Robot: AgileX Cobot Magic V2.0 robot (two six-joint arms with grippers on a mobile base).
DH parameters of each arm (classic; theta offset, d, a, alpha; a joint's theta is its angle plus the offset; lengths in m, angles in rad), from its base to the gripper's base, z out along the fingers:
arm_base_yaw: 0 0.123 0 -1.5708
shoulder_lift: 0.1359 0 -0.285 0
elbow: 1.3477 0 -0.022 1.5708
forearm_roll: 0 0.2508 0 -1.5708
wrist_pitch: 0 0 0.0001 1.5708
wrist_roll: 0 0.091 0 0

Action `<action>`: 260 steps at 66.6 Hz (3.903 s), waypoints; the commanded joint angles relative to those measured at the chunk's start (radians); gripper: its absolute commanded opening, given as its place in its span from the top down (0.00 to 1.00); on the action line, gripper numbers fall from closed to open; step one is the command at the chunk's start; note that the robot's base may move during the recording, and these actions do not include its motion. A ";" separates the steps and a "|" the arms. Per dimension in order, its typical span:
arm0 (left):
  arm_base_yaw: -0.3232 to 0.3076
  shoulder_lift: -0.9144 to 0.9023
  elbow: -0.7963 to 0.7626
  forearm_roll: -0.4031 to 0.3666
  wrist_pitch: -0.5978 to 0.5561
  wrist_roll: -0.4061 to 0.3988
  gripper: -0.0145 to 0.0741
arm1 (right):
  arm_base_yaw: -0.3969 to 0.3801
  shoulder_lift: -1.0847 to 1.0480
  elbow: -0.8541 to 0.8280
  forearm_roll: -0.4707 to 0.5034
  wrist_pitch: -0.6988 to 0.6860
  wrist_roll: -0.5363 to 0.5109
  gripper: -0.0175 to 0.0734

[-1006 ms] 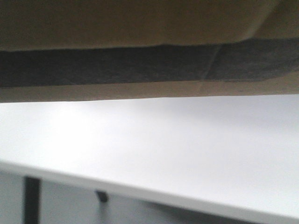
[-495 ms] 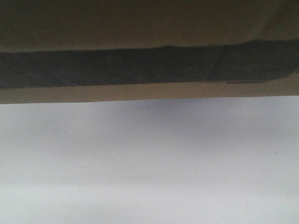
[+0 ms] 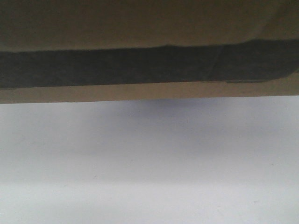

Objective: Grab box from left shelf to table start
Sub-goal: 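Hold the box above the white table with both grippers, then lower the box onto the table and open both grippers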

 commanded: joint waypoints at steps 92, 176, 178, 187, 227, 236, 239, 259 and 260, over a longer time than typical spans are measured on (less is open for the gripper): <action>-0.005 0.019 -0.039 -0.005 -0.241 -0.016 0.95 | 0.000 0.026 -0.030 -0.005 -0.110 -0.007 0.74; -0.005 0.990 -0.339 -0.003 0.085 -0.018 0.95 | 0.000 1.028 -0.288 -0.026 0.055 -0.035 0.74; -0.005 1.003 -0.339 -0.003 0.085 -0.018 0.95 | 0.000 1.039 -0.288 -0.026 0.055 -0.035 0.74; -0.005 1.055 -0.339 0.000 0.093 -0.018 0.95 | 0.000 1.069 -0.288 -0.027 0.054 -0.035 0.73; -0.005 1.092 -0.339 -0.013 0.120 0.034 0.42 | 0.000 1.067 -0.290 -0.091 0.076 -0.035 0.13; -0.005 1.092 -0.341 -0.016 0.153 0.034 0.24 | 0.000 1.062 -0.292 -0.132 0.078 -0.035 0.12; -0.005 1.090 -0.343 -0.016 0.164 0.034 0.23 | 0.000 1.056 -0.292 -0.139 0.078 -0.035 0.12; -0.005 0.980 -0.425 -0.017 0.199 0.034 0.24 | 0.000 0.967 -0.363 -0.143 0.103 -0.018 0.12; -0.005 0.975 -0.427 -0.017 0.199 0.034 0.24 | 0.000 0.963 -0.366 -0.143 0.104 -0.018 0.12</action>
